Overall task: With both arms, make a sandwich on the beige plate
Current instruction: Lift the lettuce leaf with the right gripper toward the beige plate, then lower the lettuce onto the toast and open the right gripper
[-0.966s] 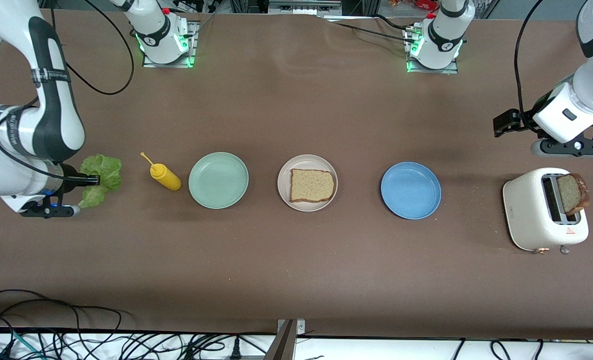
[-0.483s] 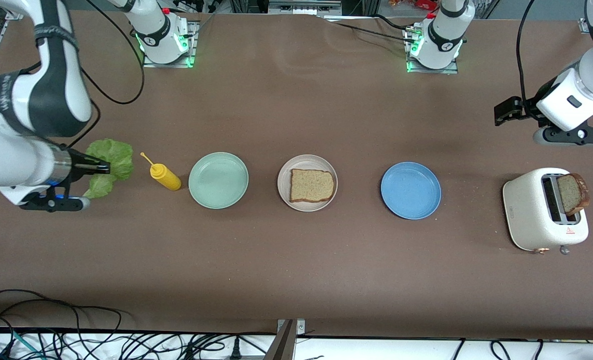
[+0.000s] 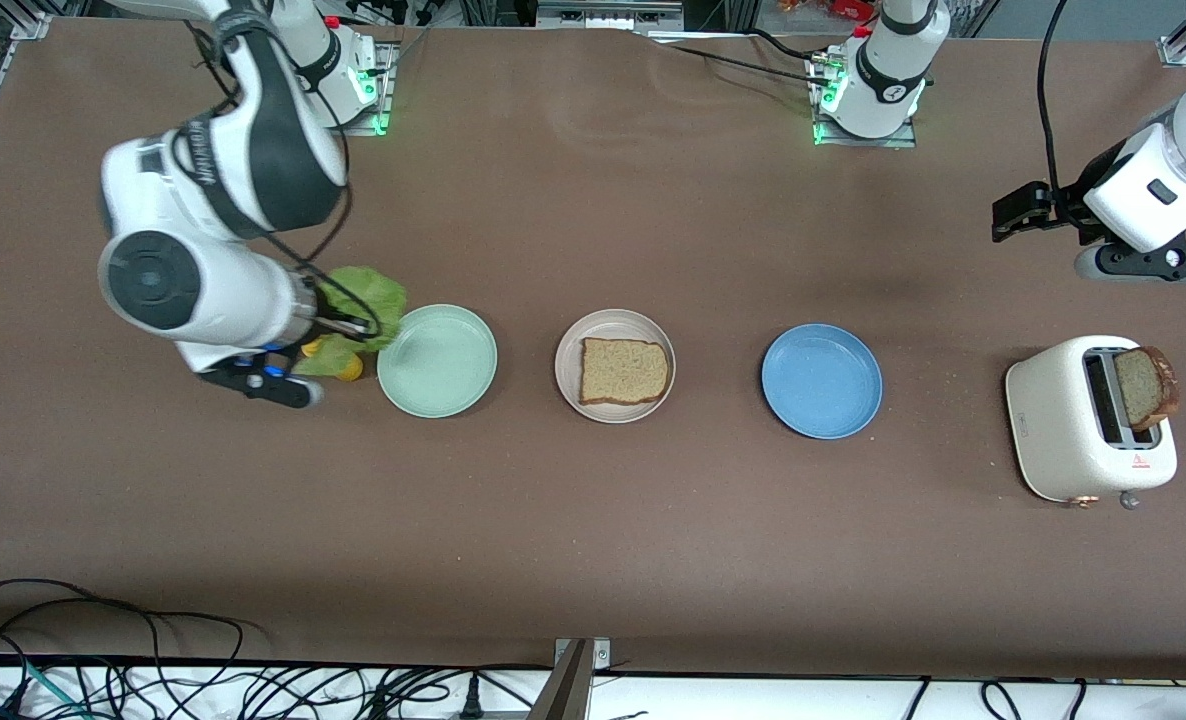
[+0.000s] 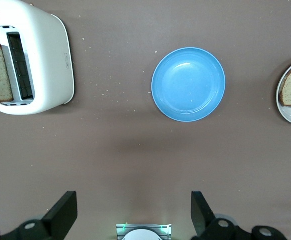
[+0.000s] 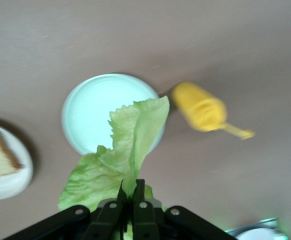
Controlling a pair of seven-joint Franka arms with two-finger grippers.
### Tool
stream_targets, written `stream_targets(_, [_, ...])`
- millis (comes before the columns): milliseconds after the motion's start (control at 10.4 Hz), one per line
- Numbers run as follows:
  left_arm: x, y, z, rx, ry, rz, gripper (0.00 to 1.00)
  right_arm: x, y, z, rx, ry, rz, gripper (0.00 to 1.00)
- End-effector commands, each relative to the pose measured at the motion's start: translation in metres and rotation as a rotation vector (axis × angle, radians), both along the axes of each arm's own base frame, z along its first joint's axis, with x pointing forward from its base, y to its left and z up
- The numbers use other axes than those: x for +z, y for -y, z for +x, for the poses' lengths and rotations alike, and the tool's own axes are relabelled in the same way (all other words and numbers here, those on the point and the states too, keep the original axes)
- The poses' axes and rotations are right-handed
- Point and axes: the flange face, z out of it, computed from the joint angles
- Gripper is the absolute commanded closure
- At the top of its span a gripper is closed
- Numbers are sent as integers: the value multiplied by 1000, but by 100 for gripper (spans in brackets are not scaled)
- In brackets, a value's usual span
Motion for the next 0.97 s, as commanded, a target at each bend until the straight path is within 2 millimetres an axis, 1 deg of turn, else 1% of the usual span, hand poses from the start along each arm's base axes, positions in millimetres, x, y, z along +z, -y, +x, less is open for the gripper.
stream_targets(0, [4,-5,0,9,-1,-26,0,-31,-70,-13,-165,29,-17,98])
stream_targets(97, [5,-7,1,11,0,-26,0,-47,-96,-18,-221,53,-25,98])
stream_targets(193, [5,-8,1,12,2,-25,0,-68,-117,-19,-270,72,-15,98])
stream_targets(290, [5,-9,1,15,2,-23,0,-86,-139,-21,-355,81,17,98])
stream_targets(386, [5,-13,1,20,2,-18,0,-99,-161,-25,-446,98,54,98])
stream_targets(483, [5,-15,1,23,4,-15,0,-107,-179,-29,-509,121,76,98])
stream_targets(580, [6,-16,1,24,6,-12,0,-118,-194,-36,-556,127,73,98])
stream_targets(676, [6,-17,1,27,6,-12,0,-132,-215,-44,-597,141,100,98])
stream_targets(773, [6,-20,1,32,7,-12,0,-138,-229,-46,-655,164,151,99])
stream_targets(869, [6,-20,1,32,7,-12,0,-141,-233,-44,-714,163,178,98])
